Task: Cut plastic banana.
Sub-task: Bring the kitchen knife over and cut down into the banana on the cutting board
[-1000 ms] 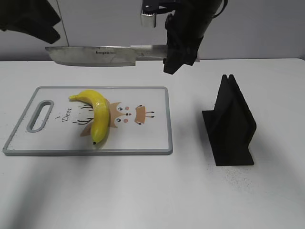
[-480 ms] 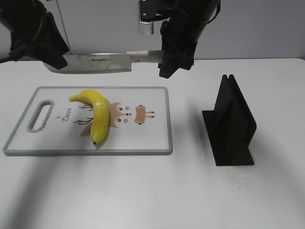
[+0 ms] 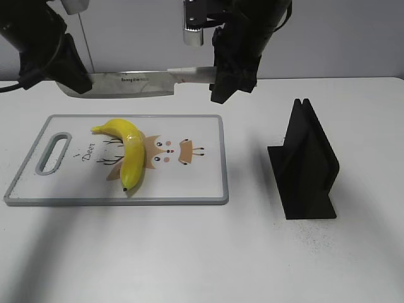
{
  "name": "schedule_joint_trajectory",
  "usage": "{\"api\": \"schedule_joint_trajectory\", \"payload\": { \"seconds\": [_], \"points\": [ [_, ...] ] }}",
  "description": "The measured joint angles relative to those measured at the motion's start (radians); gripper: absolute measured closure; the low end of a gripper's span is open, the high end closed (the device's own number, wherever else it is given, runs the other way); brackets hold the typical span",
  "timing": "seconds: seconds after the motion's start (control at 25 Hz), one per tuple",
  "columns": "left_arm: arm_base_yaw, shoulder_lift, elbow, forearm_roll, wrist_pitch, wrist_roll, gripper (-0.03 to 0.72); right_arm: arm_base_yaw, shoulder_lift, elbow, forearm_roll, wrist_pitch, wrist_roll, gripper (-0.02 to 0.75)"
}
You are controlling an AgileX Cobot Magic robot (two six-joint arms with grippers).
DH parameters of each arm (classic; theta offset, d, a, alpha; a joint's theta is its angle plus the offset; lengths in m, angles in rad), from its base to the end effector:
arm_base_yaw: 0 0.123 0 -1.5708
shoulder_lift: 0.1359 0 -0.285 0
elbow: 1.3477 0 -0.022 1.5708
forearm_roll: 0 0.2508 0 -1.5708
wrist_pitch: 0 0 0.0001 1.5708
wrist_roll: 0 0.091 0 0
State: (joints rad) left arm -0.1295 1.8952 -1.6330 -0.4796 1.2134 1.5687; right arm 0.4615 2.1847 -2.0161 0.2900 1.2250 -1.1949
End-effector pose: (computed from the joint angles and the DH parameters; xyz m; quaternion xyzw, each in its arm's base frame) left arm 0.3871 -0.0901 0.2763 0.6849 0.6860 -0.1140 0.2176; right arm 0.4099 0.2312 0.2488 -0.7019 0.6858 0.0851 0.1724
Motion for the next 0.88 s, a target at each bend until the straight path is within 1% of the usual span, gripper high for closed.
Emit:
{"api": "schedule_joint_trajectory", "payload": {
  "seconds": [0.08,0.16,0.44,0.6,0.76,0.88],
  "points": [
    [0.000,0.000,0.000,0.003,0.000,0.000,0.648,0.000,0.000,0.000,0.006,0.000,0.000,0.571],
    [0.000,0.000,0.000,0.005,0.002,0.002,0.673,0.000,0.000,0.000,0.009,0.000,0.000,0.571],
    [0.000,0.012,-0.001,0.007,0.005,0.006,0.680,0.000,0.002,0.000,0.010,0.000,0.000,0.571],
    [-0.001,0.061,-0.001,0.010,0.004,-0.019,0.680,0.000,0.038,-0.002,0.003,-0.008,0.027,0.571],
    [-0.001,0.121,0.004,0.032,-0.057,-0.027,0.680,0.000,0.107,-0.002,-0.003,-0.058,0.048,0.571],
    [-0.006,0.188,0.042,0.032,-0.122,-0.027,0.676,0.000,0.184,-0.003,-0.007,-0.072,0.065,0.570]
  ]
}}
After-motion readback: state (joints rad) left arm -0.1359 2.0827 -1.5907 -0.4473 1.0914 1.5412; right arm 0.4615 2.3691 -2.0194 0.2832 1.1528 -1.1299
